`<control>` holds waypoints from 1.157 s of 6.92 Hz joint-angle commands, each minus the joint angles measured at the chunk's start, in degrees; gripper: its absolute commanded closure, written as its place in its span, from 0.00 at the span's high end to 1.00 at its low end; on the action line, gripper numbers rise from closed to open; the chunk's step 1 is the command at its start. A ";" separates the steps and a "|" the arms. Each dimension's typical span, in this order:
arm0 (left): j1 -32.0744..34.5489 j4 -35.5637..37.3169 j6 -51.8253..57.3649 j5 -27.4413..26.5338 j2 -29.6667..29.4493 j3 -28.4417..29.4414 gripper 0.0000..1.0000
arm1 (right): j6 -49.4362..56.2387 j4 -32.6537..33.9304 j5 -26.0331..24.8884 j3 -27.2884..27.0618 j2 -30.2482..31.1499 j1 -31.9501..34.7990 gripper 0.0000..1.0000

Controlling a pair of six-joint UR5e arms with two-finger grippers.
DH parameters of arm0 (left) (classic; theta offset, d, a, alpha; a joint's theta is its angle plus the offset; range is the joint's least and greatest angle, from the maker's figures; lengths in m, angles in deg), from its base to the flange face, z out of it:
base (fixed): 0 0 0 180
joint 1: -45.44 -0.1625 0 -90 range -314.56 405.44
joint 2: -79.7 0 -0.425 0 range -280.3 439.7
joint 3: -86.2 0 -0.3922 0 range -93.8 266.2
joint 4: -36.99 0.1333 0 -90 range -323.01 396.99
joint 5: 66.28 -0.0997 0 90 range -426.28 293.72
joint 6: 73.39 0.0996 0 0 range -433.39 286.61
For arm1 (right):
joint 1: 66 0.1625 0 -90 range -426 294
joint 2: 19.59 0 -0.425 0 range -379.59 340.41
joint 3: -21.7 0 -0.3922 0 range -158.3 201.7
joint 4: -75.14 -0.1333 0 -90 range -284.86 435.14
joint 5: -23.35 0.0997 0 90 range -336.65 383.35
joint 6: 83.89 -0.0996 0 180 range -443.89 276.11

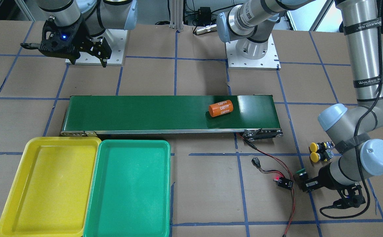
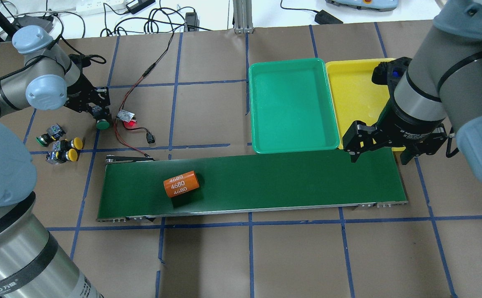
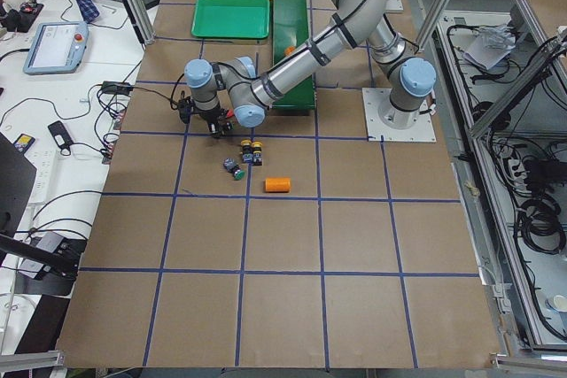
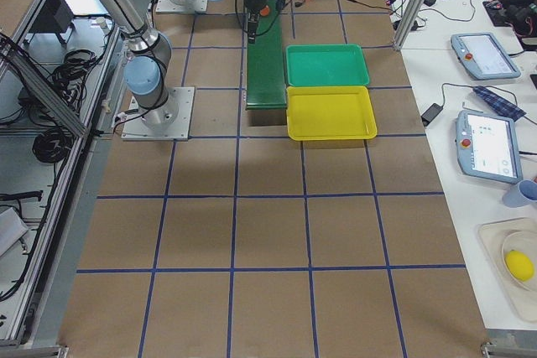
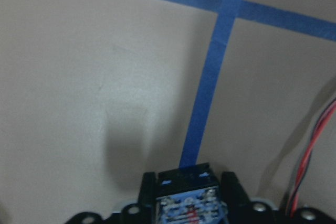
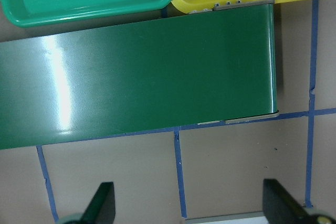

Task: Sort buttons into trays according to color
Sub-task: 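Set the green-cap button upright on the belt and release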

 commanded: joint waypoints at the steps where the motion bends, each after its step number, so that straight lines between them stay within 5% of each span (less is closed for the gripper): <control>1: 1.31 -5.44 0.84 0.66 5.77 -1.31 0.00 | -0.01 0.01 0.00 -0.02 -0.01 0.00 1.00; 2: 3.58 -11.83 7.03 2.49 11.12 -4.02 0.00 | 0.08 0.02 0.00 -0.02 -0.01 0.00 1.00; 4: 10.33 -11.20 4.66 2.60 22.98 -18.13 0.00 | -0.01 0.01 0.00 -0.02 -0.01 0.00 1.00; 6: 13.26 -11.19 -0.63 3.21 31.18 -26.17 0.00 | -0.36 0.19 0.88 -0.10 -0.18 0.00 1.00; 7: 14.40 -10.41 -1.16 2.69 32.95 -31.42 0.09 | -0.28 0.10 0.71 -0.02 -0.01 0.00 1.00; 8: 14.50 -3.35 -1.17 2.33 32.71 -33.30 0.41 | -0.36 0.10 0.71 -0.02 -0.01 0.00 1.00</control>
